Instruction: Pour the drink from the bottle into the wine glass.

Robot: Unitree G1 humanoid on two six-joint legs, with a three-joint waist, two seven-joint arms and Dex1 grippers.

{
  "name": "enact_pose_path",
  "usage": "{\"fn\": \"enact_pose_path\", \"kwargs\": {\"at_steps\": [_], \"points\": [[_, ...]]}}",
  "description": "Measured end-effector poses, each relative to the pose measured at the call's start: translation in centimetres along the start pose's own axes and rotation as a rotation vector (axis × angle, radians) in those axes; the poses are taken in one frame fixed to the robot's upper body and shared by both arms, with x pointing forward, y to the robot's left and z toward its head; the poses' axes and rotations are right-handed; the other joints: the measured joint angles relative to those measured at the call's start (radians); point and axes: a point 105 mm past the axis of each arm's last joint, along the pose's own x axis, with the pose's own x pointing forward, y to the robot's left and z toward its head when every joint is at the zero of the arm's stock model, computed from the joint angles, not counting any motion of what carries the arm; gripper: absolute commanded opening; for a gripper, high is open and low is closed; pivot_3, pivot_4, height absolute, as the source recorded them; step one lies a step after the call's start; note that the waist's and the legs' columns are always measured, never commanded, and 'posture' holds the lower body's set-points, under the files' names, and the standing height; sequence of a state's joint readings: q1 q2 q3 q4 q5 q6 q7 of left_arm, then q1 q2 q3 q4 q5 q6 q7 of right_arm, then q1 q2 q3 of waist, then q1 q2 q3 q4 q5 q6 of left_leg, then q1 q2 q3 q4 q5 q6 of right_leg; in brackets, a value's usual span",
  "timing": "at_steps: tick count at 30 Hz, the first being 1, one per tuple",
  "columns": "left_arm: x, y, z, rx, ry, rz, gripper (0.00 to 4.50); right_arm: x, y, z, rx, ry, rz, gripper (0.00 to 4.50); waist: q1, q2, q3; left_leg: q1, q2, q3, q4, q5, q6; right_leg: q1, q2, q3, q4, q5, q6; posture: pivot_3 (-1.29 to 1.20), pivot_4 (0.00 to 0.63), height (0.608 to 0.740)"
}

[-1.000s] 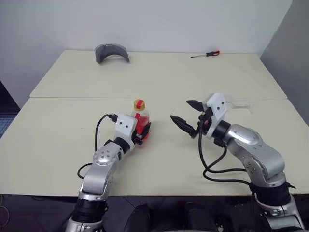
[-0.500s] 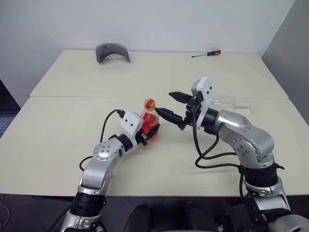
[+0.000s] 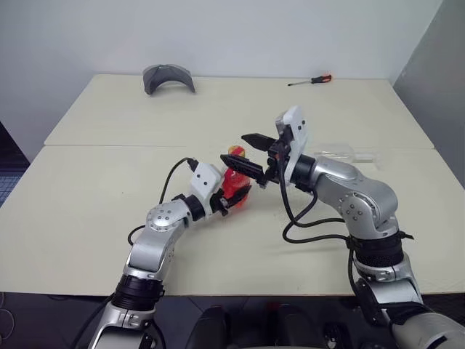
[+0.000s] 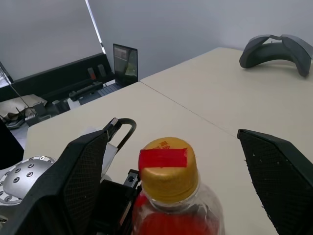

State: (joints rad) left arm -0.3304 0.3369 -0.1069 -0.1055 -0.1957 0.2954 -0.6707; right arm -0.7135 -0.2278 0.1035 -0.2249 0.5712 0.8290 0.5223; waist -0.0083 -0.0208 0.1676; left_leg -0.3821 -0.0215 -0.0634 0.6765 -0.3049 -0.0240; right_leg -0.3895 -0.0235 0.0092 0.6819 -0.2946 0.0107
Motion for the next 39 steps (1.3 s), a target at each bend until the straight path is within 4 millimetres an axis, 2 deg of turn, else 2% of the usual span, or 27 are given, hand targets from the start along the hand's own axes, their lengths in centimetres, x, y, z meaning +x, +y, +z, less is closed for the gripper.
{"fn": "enact_pose_path", "kwargs": {"at_steps": [8, 9, 12, 17, 18, 28, 36, 39], "points": [[0.3, 0.1, -0.1, -0.005, 0.005, -0.01, 2.28, 0.3, 0.2, 0.1, -0.004, 0.0, 0.025, 4.5, 0.0, 0.0, 0.0, 0.0, 0.0, 0.0, 0.0, 0.0, 0.001, 0.0, 0.0, 0.0, 0.0, 0.0, 0.0, 0.0, 0.15, 0.74], [0.3, 0.1, 0.0, -0.003, 0.002, -0.011, 2.28, 0.3, 0.2, 0.1, -0.004, 0.0, 0.026, 4.33, 0.0, 0.0, 0.0, 0.0, 0.0, 0.0, 0.0, 0.0, 0.0, 0.0, 0.0, 0.0, 0.0, 0.0, 0.0, 0.0, 0.15, 0.74], [0.5, 0.2, 0.2, 0.002, -0.006, -0.013, 2.28, 0.3, 0.3, 0.1, -0.004, -0.001, 0.032, 3.6, 0.0, 0.0, 0.0, 0.0, 0.0, 0.0, 0.0, 0.0, 0.0, 0.0, 0.0, 0.0, 0.0, 0.0, 0.0, 0.0, 0.15, 0.74], [0.5, 0.2, 0.2, 0.006, -0.011, -0.017, 2.28, 0.3, 0.3, 0.1, -0.005, -0.005, 0.039, 1.82, 0.0, 0.0, 0.0, 0.0, 0.0, 0.0, 0.0, 0.0, 0.0, 0.0, 0.0, 0.0, 0.0, 0.0, 0.0, 0.0, 0.15, 0.74], [0.5, 0.2, 0.3, 0.008, -0.014, -0.018, 2.28, 0.2, 0.3, 0.2, -0.003, -0.008, 0.036, 1.31, 0.0, 0.0, 0.0, 0.0, 0.0, 0.0, 0.0, 0.0, 0.0, 0.0, 0.0, 0.0, 0.0, 0.0, 0.0, 0.0, 0.15, 0.74], [0.1, 0.1, 0.4, 0.01, -0.024, -0.014, 1.95, 0.4, 0.8, 0.4, -0.03, -0.017, 0.081, 1.25, -0.001, 0.0, 0.0, 0.0, 0.0, 0.0, 0.0, 0.0, 0.0, 0.0, 0.0, 0.0, 0.0, 0.0, 0.0, 0.0, 0.15, 0.74], [-2.8, -1.1, 1.8, 0.019, -0.044, -0.041, 1.63, 1.0, 3.5, 1.4, -0.13, -0.022, 0.381, 1.25, -0.019, 0.001, 0.001, 0.0, 0.0, -0.001, 0.0, -0.001, 0.001, 0.0, 0.0, 0.0, 0.0, 0.0, 0.0, 0.0, 0.15, 0.74], [-4.4, -3.1, 2.2, 0.035, -0.031, -0.13, 1.48, 1.4, 5.9, 1.3, -0.169, 0.01, 0.602, 1.25, -0.024, 0.003, 0.002, 0.0, 0.0, -0.001, -0.001, -0.001, 0.001, 0.0, 0.0, 0.0, 0.0, 0.0, 0.0, 0.0, 0.15, 0.74]]}}
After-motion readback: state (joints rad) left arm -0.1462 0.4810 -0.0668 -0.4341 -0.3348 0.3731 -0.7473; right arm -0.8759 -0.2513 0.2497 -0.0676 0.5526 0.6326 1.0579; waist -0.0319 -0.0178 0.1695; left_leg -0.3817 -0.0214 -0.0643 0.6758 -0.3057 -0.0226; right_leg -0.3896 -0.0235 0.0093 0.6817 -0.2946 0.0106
